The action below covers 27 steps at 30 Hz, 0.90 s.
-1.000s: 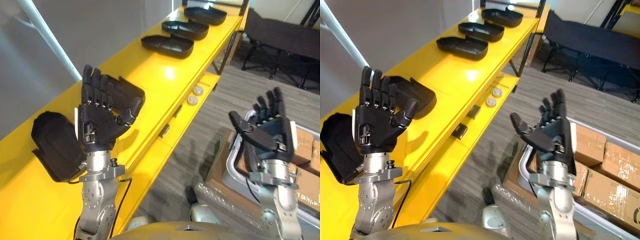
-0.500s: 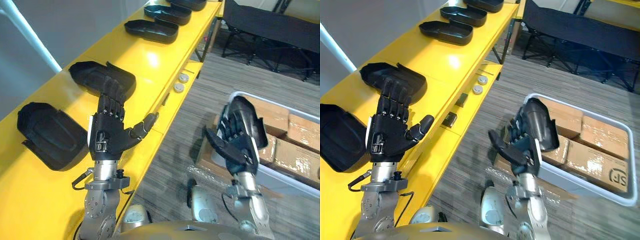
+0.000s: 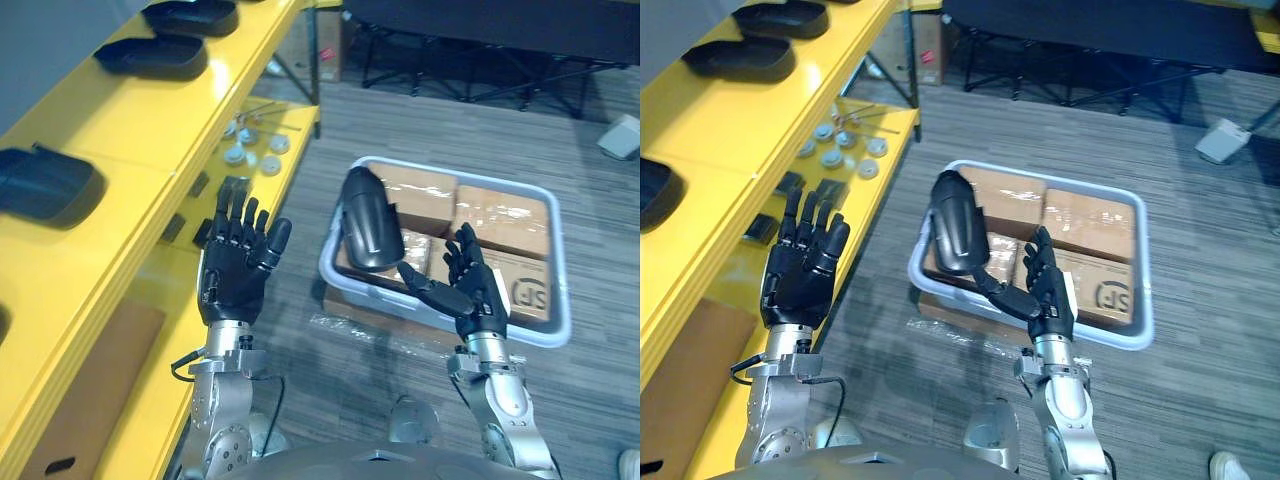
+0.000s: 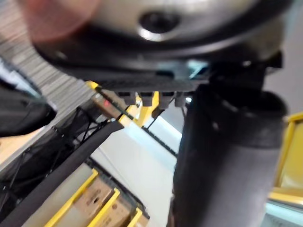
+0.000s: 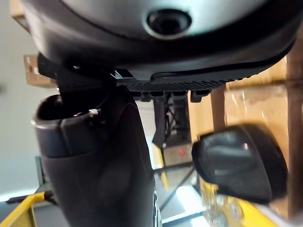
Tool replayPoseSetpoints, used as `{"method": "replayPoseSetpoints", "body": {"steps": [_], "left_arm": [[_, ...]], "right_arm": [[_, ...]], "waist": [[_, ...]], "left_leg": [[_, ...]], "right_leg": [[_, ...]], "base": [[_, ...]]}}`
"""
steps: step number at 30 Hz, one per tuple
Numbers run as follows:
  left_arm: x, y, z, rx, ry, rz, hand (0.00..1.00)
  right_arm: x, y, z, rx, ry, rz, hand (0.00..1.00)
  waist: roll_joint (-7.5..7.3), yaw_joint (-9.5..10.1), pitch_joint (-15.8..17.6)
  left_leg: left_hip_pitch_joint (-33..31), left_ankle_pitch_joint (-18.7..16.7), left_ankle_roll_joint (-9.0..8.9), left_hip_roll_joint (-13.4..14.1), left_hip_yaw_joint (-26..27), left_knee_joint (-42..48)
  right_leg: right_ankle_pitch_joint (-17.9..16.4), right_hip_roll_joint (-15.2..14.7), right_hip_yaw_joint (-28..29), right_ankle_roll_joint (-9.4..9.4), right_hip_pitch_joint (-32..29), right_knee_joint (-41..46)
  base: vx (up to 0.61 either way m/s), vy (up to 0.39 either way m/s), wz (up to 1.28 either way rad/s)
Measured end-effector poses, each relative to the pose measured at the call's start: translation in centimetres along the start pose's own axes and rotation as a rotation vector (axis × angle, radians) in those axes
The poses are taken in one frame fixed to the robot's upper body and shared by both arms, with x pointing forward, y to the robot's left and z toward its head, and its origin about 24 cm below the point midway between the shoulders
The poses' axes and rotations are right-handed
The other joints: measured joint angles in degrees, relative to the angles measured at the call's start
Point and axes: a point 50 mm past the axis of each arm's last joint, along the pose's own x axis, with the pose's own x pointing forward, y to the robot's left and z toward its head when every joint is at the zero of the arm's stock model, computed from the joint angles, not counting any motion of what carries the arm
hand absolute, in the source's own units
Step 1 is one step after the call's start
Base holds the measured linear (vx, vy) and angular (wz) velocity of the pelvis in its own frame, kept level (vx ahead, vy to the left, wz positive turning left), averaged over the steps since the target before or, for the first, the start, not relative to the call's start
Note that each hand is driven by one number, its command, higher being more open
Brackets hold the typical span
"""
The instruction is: Walk over and take three plastic housings, then place them on the shelf
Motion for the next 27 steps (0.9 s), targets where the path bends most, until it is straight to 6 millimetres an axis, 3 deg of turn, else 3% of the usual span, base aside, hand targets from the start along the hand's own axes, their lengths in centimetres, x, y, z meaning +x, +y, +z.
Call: {"method": "replayPoseSetpoints", "body": {"steps": [1,2,4,5,6,9,12,14,18,20,23,27], "left_arm": [[-0.2,0.0,-0.2,-0.001,0.011,-0.016,1.0],[-0.6,0.0,-0.2,-0.016,0.009,-0.03,1.0],[-0.8,0.2,0.0,-0.017,-0.006,-0.03,1.0],[-0.7,0.3,0.2,-0.013,-0.02,-0.009,1.0],[-0.5,0.5,0.2,-0.009,-0.024,0.002,1.0],[-0.2,1.4,0.0,0.019,-0.01,0.012,1.0],[0.4,1.4,0.1,0.048,0.002,-0.045,1.0],[1.4,0.9,0.5,0.088,-0.01,-0.106,1.0],[2.3,0.4,0.8,0.107,-0.043,-0.115,1.0],[2.4,0.4,0.7,0.108,-0.037,-0.109,1.0],[2.5,0.5,0.6,0.11,-0.026,-0.104,1.0],[2.7,1.4,0.3,0.129,-0.012,-0.078,1.0]], "right_arm": [[-0.1,-0.5,0.1,-0.004,-0.002,-0.016,1.0],[-0.1,-1.0,0.2,-0.022,-0.006,-0.022,1.0],[-0.2,-1.0,0.2,-0.023,-0.004,-0.023,1.0],[0.1,-1.1,0.4,-0.031,-0.02,-0.032,1.0],[0.5,-1.0,0.6,-0.029,-0.035,-0.041,1.0],[2.0,-0.1,0.3,-0.073,-0.047,-0.072,1.0],[3.9,0.7,0.3,-0.079,-0.063,-0.098,1.0],[6.0,1.0,0.7,-0.106,-0.09,-0.16,1.0],[9.8,0.6,3.3,-0.091,-0.175,-0.264,1.0],[12.7,-0.4,5.6,-0.08,-0.206,-0.321,1.0],[15.1,-2.9,7.0,-0.161,-0.163,-0.383,1.0],[16.4,-5.0,7.7,-0.142,-0.11,-0.419,1.0]], "waist": [[0.52,0.39,-0.3],[1.68,1.37,-0.7],[1.8,1.77,-0.7],[2.05,3.26,-0.9],[2.31,3.39,-1.0],[0.54,4.64,0.1],[-0.85,5.14,1.4],[-2.42,6.92,2.7],[-2.76,7.65,5.8],[-2.85,8.3,7.5],[-3.05,10.0,9.3],[-3.49,12.02,10.8]], "left_leg": [[0.1,-1.4,0.07,-2.8,-1.1,-0.8],[-0.1,-4.4,1.84,-7.8,-2.3,-1.9],[-0.2,-7.5,2.37,-10.0,-3.9,-1.8],[-0.1,-9.9,2.59,-12.0,-5.5,-3.1],[-0.2,-10.5,1.19,-13.3,-5.5,-4.9],[-0.6,-9.5,1.04,-16.3,-3.6,-5.2],[-1.5,-9.7,1.47,-17.0,-4.5,-3.5],[-3.1,-9.7,1.51,-17.0,-5.7,-2.8],[-6.6,-9.0,1.03,-16.3,-8.4,-1.7],[-8.8,-8.1,0.64,-15.6,-9.6,-1.8],[-10.5,-7.1,0.19,-15.3,-10.6,-1.9],[-11.2,-6.8,0.15,-15.3,-11.4,-1.8]], "right_leg": [[0.3,0.3,0.9,-0.21,0.1,-1.3],[1.2,1.1,3.8,-0.24,-1.2,-2.2],[1.6,1.3,6.3,0.05,-2.6,-3.0],[3.5,1.5,9.1,0.79,-4.8,-4.1],[5.3,0.7,9.9,1.78,-6.1,-4.8],[11.9,-2.2,7.4,1.79,-6.2,-9.4],[15.3,-2.8,4.3,1.07,-4.4,-12.7],[15.8,-2.6,1.8,0.8,-3.8,-14.0],[15.8,-1.5,-0.7,0.79,-4.0,-15.6],[15.9,-0.6,-1.2,0.28,-5.7,-15.7],[16.7,0.0,-1.8,0.29,-6.7,-15.7],[16.9,0.0,-2.4,0.29,-6.8,-15.7]], "base": [[-0.06,0.0,-1.03],[-0.06,0.029,-1.03],[-0.06,0.095,-0.92],[-0.05,0.124,-0.92],[-0.04,0.152,-0.8],[-0.07,0.178,-0.38],[-0.11,0.131,0.05],[-0.12,0.0,0.22],[-0.1,-0.065,0.29],[-0.08,-0.065,0.12],[-0.02,-0.039,0.11],[0.04,0.009,0.12]]}}
